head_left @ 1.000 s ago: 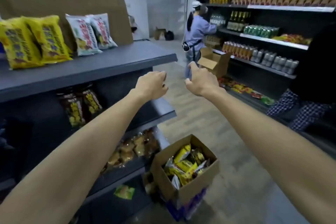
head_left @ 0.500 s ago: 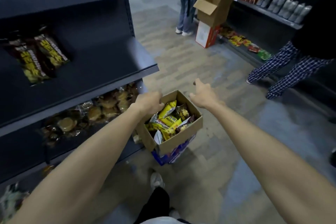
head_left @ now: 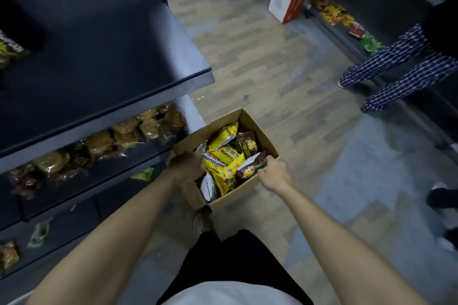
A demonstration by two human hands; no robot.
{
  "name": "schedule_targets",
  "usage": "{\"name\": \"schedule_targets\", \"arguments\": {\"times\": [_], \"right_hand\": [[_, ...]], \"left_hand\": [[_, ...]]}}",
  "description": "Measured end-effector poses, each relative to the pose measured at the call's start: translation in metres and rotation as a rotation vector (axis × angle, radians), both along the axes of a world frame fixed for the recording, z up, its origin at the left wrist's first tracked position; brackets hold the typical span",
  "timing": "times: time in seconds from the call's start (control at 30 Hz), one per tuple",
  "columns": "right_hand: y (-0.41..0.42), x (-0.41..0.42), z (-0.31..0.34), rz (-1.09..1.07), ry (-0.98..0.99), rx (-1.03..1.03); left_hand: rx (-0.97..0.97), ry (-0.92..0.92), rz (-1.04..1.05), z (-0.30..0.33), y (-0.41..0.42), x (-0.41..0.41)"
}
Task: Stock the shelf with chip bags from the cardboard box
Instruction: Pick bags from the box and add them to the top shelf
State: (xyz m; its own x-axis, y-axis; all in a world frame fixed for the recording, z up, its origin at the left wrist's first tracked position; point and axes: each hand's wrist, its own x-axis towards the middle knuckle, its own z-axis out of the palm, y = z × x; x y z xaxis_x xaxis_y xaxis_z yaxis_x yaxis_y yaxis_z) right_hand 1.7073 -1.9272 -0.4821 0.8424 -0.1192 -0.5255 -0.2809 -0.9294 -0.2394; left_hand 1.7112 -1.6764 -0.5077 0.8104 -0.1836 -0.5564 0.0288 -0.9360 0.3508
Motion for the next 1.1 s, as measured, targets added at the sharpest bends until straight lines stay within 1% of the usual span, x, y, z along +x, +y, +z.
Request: {"name": "schedule_targets", "arguments": {"times": [0.23, 0.4, 0.5, 0.67, 0.8, 0.87, 0.93, 1.0, 1.1], "right_hand": [[-0.003, 0.024, -0.049, 0.021, 0.081, 0.016], [-0.003, 0.053, -0.072, 0.128, 0.034, 0.017], [-0.003, 0.067, -0.086, 0.171, 0.060, 0.014], [-0.002, 0.087, -0.115, 0.304, 0.050, 0.005], [0.006, 0.101, -0.140, 0.261, 0.125, 0.026], [0.011, 0.107, -0.153, 0.230, 0.125, 0.038], [0.014, 0.112, -0.165, 0.249, 0.134, 0.031], [0.020, 0.119, -0.178, 0.315, 0.154, -0.015], [0.026, 0.126, -0.189, 0.374, 0.120, -0.120]], "left_hand": [[-0.029, 0.100, 0.081, -0.046, -0.010, -0.001], [-0.024, 0.174, 0.103, -0.070, -0.022, 0.001], [-0.021, 0.217, 0.095, -0.078, -0.032, 0.009], [-0.004, 0.152, 0.061, -0.089, -0.056, 0.024], [-0.038, 0.058, 0.033, -0.107, -0.078, 0.024], [-0.024, 0.062, 0.058, -0.120, -0.087, 0.023], [-0.006, 0.104, 0.076, -0.131, -0.093, 0.022], [0.067, 0.125, 0.065, -0.141, -0.100, 0.022], [0.214, 0.048, -0.027, -0.147, -0.113, 0.019]]}}
